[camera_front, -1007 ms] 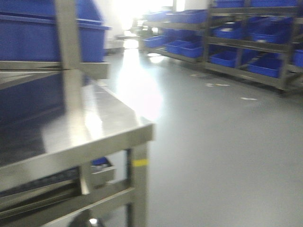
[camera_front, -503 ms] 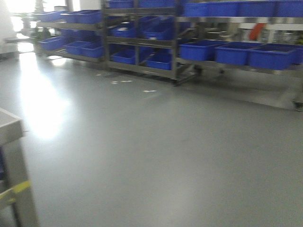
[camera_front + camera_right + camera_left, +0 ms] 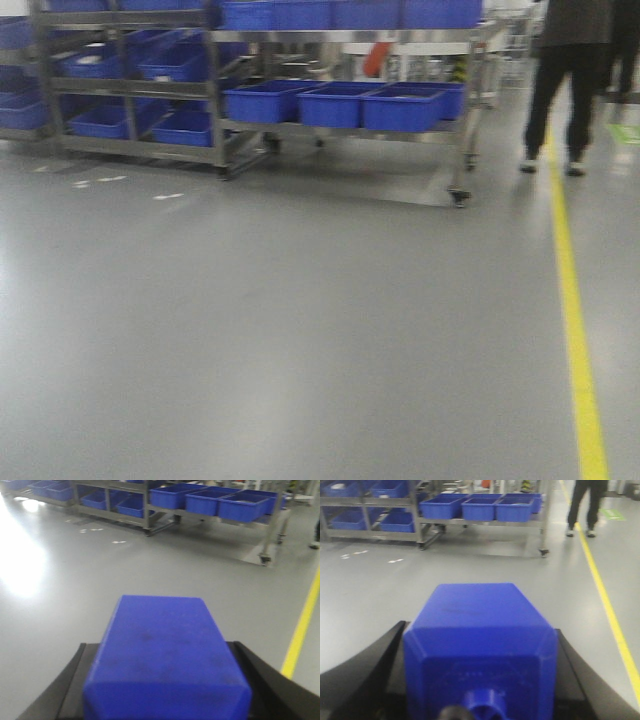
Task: Pick and sort blue part to right shelf
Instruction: 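Drive the base to the shelf of blue bins holding both parts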
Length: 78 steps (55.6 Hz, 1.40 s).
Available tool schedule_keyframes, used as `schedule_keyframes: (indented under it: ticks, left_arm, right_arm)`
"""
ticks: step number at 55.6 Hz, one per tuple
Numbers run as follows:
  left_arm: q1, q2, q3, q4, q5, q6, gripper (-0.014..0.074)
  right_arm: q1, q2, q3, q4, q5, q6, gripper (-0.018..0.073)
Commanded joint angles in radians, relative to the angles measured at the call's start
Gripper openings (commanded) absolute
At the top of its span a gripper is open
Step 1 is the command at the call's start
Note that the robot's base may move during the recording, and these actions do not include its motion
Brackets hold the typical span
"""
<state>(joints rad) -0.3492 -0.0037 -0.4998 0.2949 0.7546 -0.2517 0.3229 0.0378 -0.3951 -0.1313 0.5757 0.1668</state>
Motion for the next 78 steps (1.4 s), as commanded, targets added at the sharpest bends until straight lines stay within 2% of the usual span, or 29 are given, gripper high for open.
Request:
schedule_keyframes:
  ticks: [1,78]
  left_arm:
    - [0.002,-0.022,-0.023,0.009,-0.087,-0.006,0.0281]
    - [0.005,-0.022,-0.023,0.007,-0.087,-0.006,0.0281]
  right_arm:
    - [-0.002,0.022,-0.031,-0.015,-0.094,-0.01,0.0205]
    - [-0.002,0.022,-0.031,-0.015,-0.094,-0.01,0.0205]
